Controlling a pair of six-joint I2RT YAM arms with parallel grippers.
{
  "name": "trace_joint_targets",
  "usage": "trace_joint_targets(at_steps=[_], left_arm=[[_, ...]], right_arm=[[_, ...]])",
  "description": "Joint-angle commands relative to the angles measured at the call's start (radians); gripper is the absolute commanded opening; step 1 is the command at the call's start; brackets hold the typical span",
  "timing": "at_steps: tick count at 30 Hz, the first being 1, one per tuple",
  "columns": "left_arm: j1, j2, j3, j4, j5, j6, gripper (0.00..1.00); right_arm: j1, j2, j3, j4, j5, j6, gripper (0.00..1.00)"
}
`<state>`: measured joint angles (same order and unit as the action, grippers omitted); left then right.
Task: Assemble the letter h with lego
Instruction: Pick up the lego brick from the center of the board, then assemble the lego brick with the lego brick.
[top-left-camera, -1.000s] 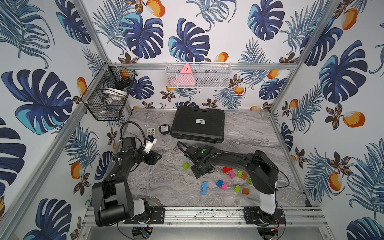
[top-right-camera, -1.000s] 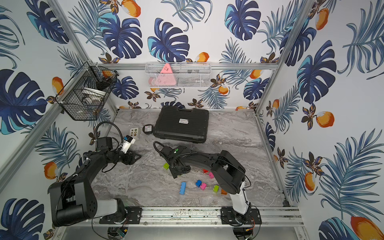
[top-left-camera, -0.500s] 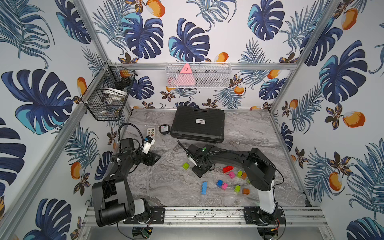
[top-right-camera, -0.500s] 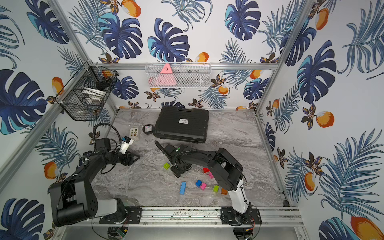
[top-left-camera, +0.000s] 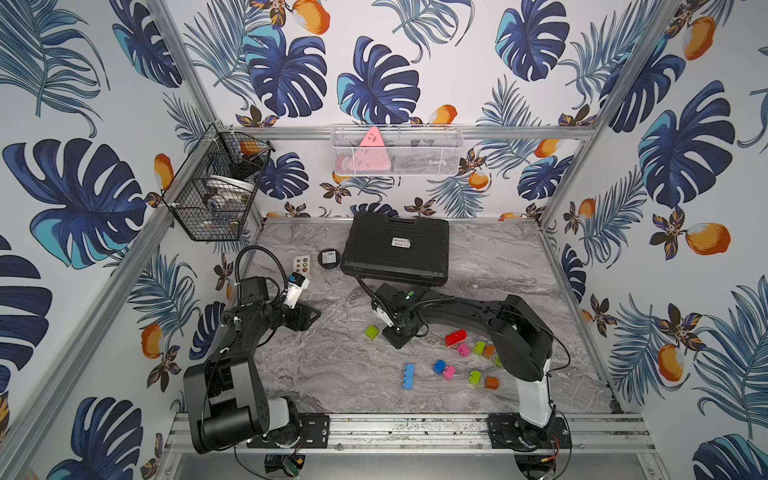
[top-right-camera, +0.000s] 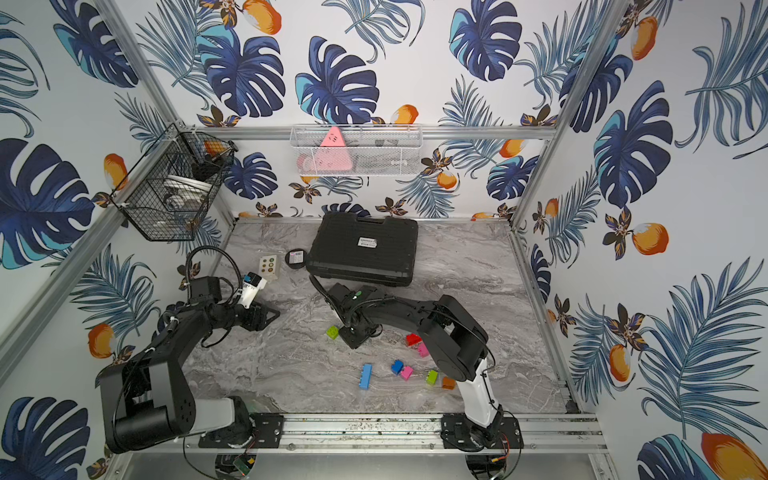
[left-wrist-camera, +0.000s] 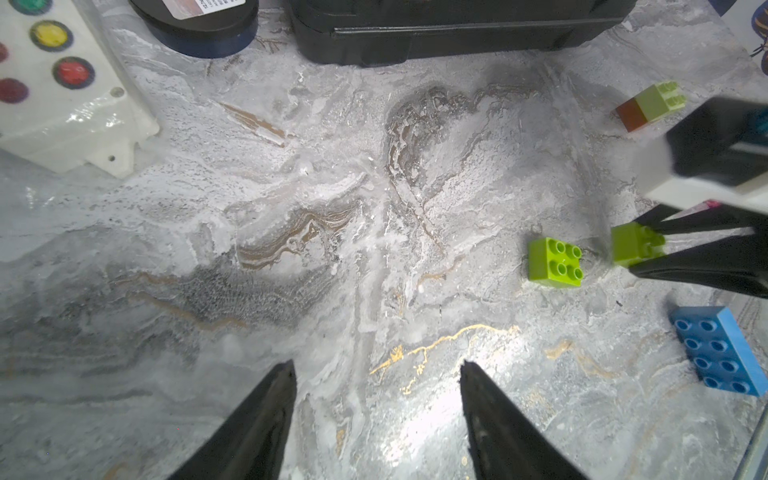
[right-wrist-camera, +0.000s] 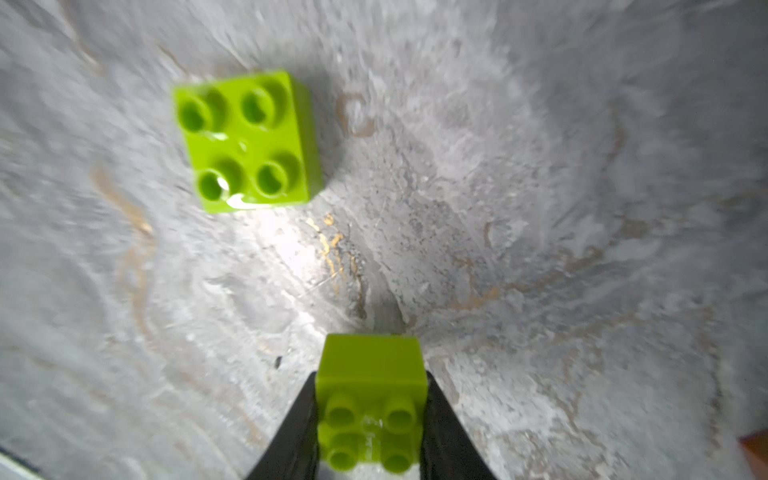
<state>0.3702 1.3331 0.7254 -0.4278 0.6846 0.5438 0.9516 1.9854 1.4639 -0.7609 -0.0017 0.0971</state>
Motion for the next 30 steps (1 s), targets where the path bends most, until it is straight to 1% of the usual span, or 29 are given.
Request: trace_joint_targets(at_steps=[1,6,13,22,24,26,27,30], left_arm=[[0.003,0.003,0.002,0.014,0.014,-0.002,0.68],[0.003,0.0,0.0,0.011,0.019,0.002,0.68],[0.006,0.0,0.0,0.011,0.021,0.001,0.68],[0.007,0.001,0.0,0.011,0.023,0.001,0.69],[0.009,0.0,0.0,0.011,0.024,0.001,0.71],[0.009,-0.006,-0.004,0.02,0.015,-0.007,0.82],[0.01,-0.008,-0.007,0.026,0.011,-0.013,0.85],[0.014,-0.011,-0.009,0.029,0.01,-0.014,0.87]], right_arm=[[0.005,-0.023,0.042,-0.005,-0.031,0.073,0.32],[0.01,0.025,0.163,-0.026,-0.012,0.131,0.33],[0.019,0.143,0.298,-0.067,-0.004,0.145,0.34],[0.023,0.193,0.298,-0.048,-0.045,0.13,0.35],[0.025,0.205,0.302,-0.051,-0.045,0.131,0.35],[0.025,0.213,0.306,-0.054,-0.045,0.129,0.35],[0.026,0.215,0.307,-0.051,-0.045,0.13,0.35],[0.026,0.223,0.314,-0.048,-0.055,0.133,0.35]])
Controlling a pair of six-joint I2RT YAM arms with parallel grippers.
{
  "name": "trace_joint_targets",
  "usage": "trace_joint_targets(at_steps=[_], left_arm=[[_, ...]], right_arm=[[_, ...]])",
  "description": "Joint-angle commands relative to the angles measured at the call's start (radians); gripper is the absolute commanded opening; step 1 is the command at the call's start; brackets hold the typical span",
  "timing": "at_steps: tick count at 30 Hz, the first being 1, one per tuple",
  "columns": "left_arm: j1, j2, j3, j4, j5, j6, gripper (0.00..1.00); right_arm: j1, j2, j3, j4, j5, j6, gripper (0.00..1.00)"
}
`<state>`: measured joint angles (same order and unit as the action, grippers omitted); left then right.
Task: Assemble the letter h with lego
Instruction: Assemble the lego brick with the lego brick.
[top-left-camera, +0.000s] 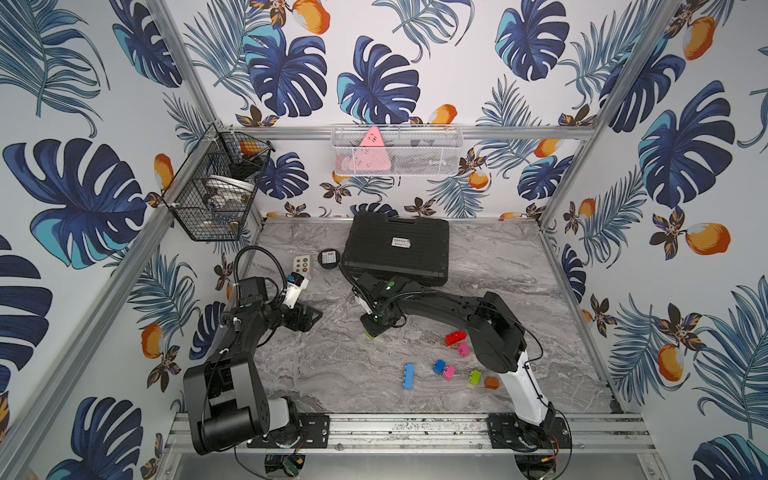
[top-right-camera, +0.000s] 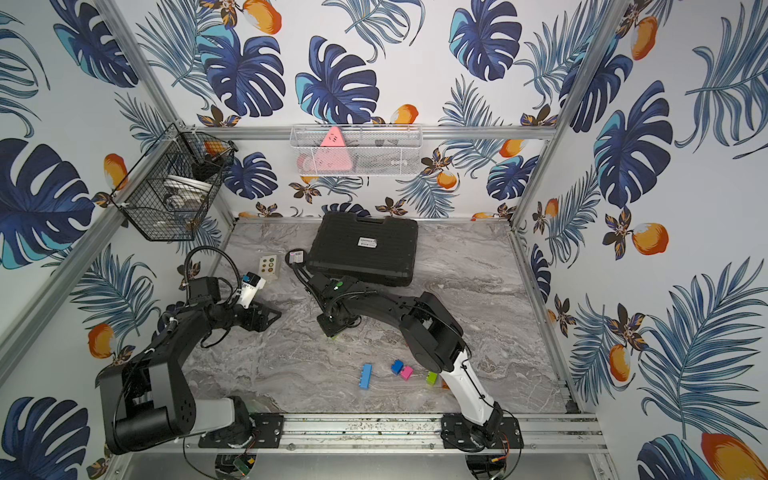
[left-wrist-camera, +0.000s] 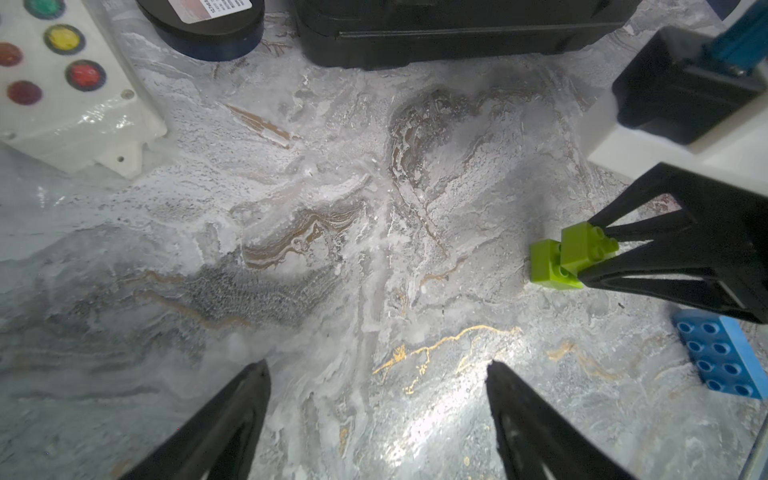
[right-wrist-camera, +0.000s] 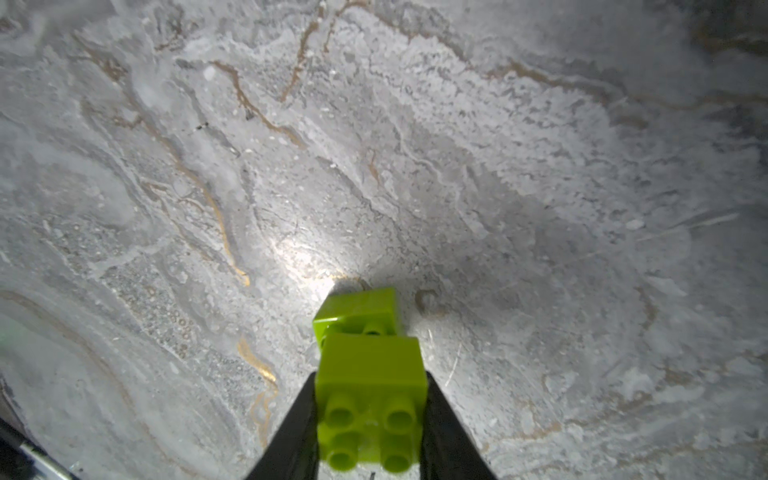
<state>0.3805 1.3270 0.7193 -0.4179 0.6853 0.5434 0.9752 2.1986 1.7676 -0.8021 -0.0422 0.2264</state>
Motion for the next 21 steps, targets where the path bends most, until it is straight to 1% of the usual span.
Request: trace_joint_targets(at_steps=[1,3,5,12,17,21], left_arm=[[0.003,-0.005,-0.003,0.019,0.007,-0.015,0.87],[0.005,-0.006,-0.004,0.025,0.003,-0.021,0.88],[0.007,-0.009,-0.005,0.03,0.002,-0.023,0.93],[0.023,-0.003,-0.005,0.054,-0.02,-0.058,0.95],[0.052,-0.001,-0.004,0.072,-0.021,-0.081,0.95],[0.067,-0.006,-0.009,0.081,-0.016,-0.088,0.95]], right_arm=[[0.003,0.013,0.013,-0.007,-0.017,0.002,0.35],[0.004,0.023,0.021,-0.013,-0.017,0.002,0.35],[0.006,0.032,0.029,-0.026,-0.015,-0.003,0.35],[0.016,0.072,0.074,-0.067,0.008,0.001,0.35],[0.026,0.138,0.179,-0.193,0.071,0.043,0.34],[0.036,0.183,0.239,-0.277,0.084,0.108,0.34]])
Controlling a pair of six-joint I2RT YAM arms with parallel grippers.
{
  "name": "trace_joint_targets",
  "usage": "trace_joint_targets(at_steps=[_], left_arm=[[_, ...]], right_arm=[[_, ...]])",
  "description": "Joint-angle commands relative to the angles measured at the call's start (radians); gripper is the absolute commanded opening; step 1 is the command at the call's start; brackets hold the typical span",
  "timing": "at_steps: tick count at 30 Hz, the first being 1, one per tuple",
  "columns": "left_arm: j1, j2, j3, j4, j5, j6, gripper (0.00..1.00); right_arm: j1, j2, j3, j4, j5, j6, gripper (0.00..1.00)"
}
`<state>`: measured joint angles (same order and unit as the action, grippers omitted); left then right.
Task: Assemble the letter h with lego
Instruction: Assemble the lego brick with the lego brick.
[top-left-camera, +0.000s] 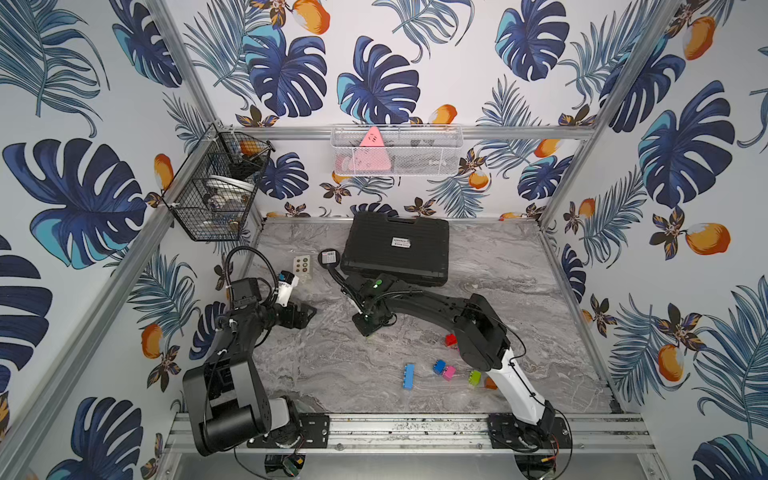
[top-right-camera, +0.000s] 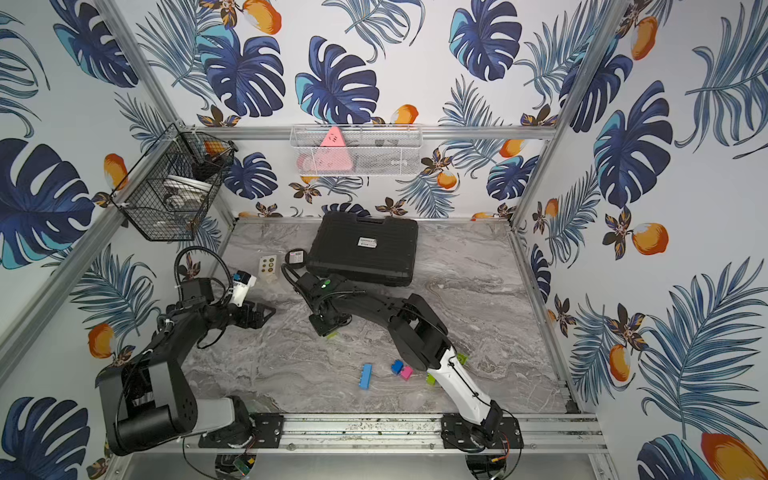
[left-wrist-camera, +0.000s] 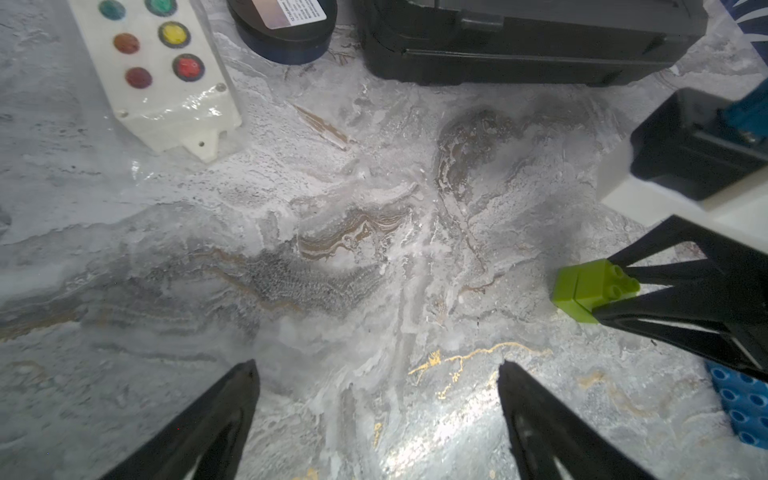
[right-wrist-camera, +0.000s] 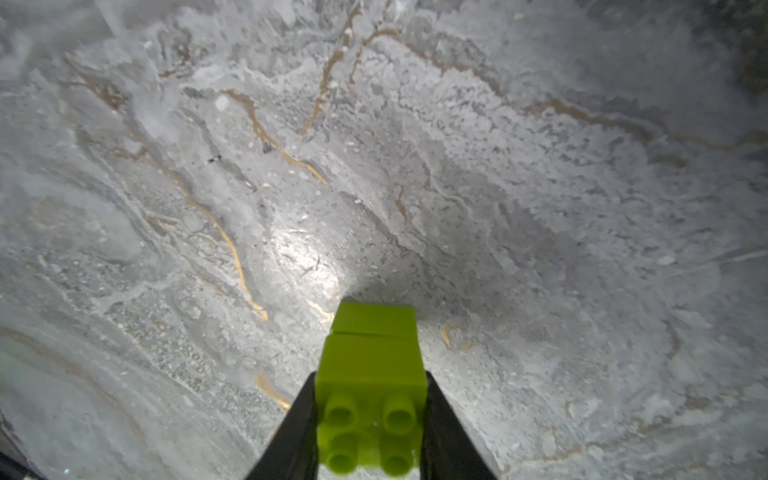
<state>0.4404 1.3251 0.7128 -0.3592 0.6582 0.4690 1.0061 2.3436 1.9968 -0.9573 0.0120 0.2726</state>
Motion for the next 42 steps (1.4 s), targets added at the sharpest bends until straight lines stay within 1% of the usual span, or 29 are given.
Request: trace_joint_targets(at_steps=[1,4,6,10,14,17,20,23,26,31,35,37,42], left_arm=[[0.009,-0.006,-0.003,0.023,0.012,-0.013,0.95],[0.012,-0.004,-0.003,0.023,0.015,-0.015,0.95],[0.014,-0.003,-0.001,0.023,0.016,-0.014,0.95],[0.015,-0.003,-0.001,0.023,0.017,-0.015,0.95],[0.017,-0.007,-0.003,0.022,0.023,-0.01,0.95],[0.02,-0.007,-0.003,0.02,0.027,-0.008,0.95],[0.02,-0.002,0.0,0.019,0.026,-0.006,0.95],[0.02,-0.003,-0.001,0.019,0.029,-0.006,0.95],[0.02,-0.006,-0.002,0.018,0.029,-0.005,0.95],[0.02,-0.009,-0.004,0.019,0.029,-0.005,0.95],[0.02,-0.002,0.001,0.016,0.031,-0.003,0.95],[0.02,0.0,0.002,0.014,0.031,-0.004,0.94],[0.02,-0.004,-0.001,0.015,0.034,-0.003,0.94]], right_arm=[[0.009,0.044,0.015,-0.134,0.031,0.08,0.34],[0.015,0.055,0.016,-0.149,0.04,0.124,0.34],[0.016,0.063,0.011,-0.152,0.07,0.152,0.32],[0.015,0.115,0.007,-0.169,0.093,0.19,0.3],[-0.008,0.148,-0.048,-0.14,0.104,0.237,0.27],[-0.021,0.12,-0.087,-0.109,0.096,0.257,0.26],[-0.027,0.075,-0.086,-0.121,0.125,0.26,0.26],[-0.045,-0.006,-0.104,-0.118,0.137,0.258,0.26],[-0.09,-0.097,-0.175,-0.08,0.172,0.258,0.26],[-0.211,-0.2,-0.318,-0.039,0.187,0.288,0.27],[-0.262,-0.221,-0.381,-0.002,0.167,0.318,0.27],[-0.273,-0.215,-0.39,0.015,0.157,0.336,0.28],[-0.281,-0.198,-0.402,0.061,0.176,0.372,0.29]])
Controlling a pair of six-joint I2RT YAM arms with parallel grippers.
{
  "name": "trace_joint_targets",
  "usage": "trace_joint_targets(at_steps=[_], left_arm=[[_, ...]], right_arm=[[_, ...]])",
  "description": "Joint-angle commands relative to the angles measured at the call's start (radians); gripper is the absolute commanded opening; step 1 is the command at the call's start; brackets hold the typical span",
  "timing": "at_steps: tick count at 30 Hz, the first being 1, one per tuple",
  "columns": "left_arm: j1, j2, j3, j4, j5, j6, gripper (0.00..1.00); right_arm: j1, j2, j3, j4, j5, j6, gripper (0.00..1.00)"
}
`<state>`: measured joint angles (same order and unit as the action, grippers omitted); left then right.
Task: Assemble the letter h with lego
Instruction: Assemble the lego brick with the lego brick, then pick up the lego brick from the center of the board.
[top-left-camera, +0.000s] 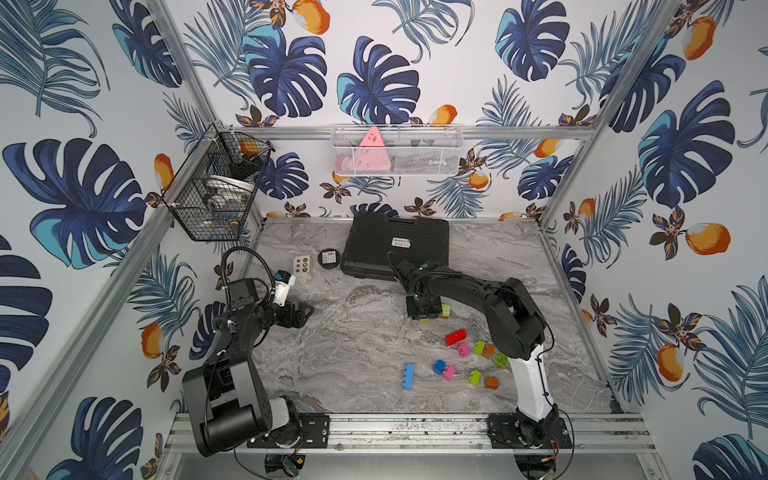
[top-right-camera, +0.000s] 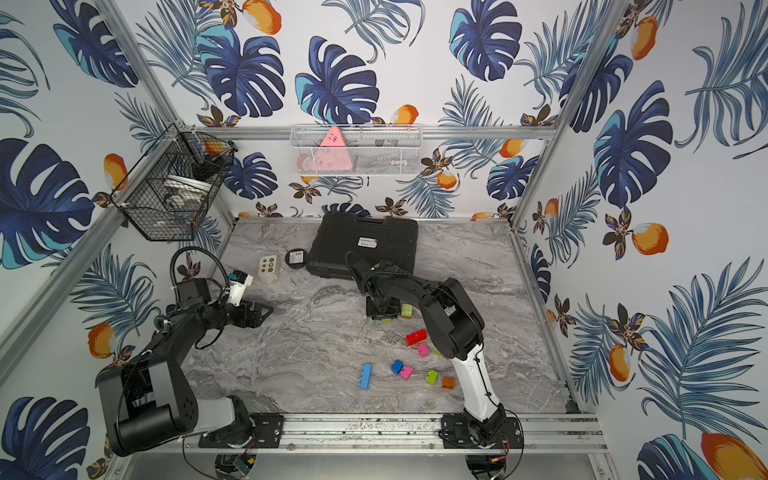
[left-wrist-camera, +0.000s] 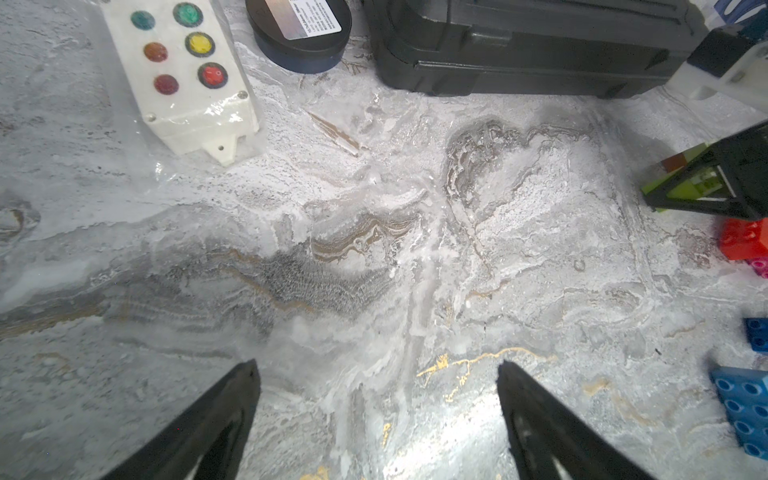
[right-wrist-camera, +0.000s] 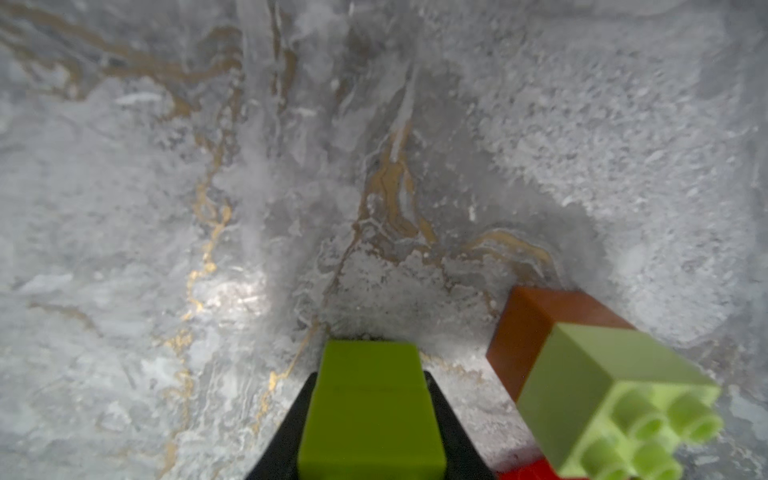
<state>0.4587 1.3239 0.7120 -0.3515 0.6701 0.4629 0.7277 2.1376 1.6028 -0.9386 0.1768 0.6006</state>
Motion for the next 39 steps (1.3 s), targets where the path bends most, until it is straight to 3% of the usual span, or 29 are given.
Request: trace_joint_targets(at_steps=[1,9,12,14,18,23,32,39], left_arm=[[0.001,-0.006,-0.001,0.008,0.022,0.005,0.94],[0.002,-0.001,0.001,0.003,0.023,0.007,0.94],[0.003,-0.013,-0.005,0.008,0.027,0.008,0.94],[0.003,-0.014,-0.006,0.008,0.027,0.008,0.94],[0.003,-0.006,0.001,-0.008,0.042,0.024,0.94],[0.003,-0.008,0.0,-0.011,0.048,0.028,0.94],[0.003,-0.005,0.004,-0.023,0.06,0.04,0.94],[0.003,-0.005,0.004,-0.033,0.083,0.047,0.94]], right_arm=[[-0.006,0.012,-0.011,0.044,0.019,0.052,0.31],[-0.048,0.023,-0.002,0.043,0.016,0.069,0.38],[-0.05,0.004,0.002,0.045,0.019,0.068,0.5],[-0.05,-0.025,-0.005,0.049,0.004,0.066,0.52],[-0.044,-0.108,-0.034,0.043,-0.031,0.058,0.54],[-0.02,-0.322,-0.165,0.053,-0.08,0.038,0.54],[0.111,-0.648,-0.463,-0.005,-0.139,0.054,0.54],[0.216,-0.611,-0.542,-0.007,-0.089,-0.008,0.55]])
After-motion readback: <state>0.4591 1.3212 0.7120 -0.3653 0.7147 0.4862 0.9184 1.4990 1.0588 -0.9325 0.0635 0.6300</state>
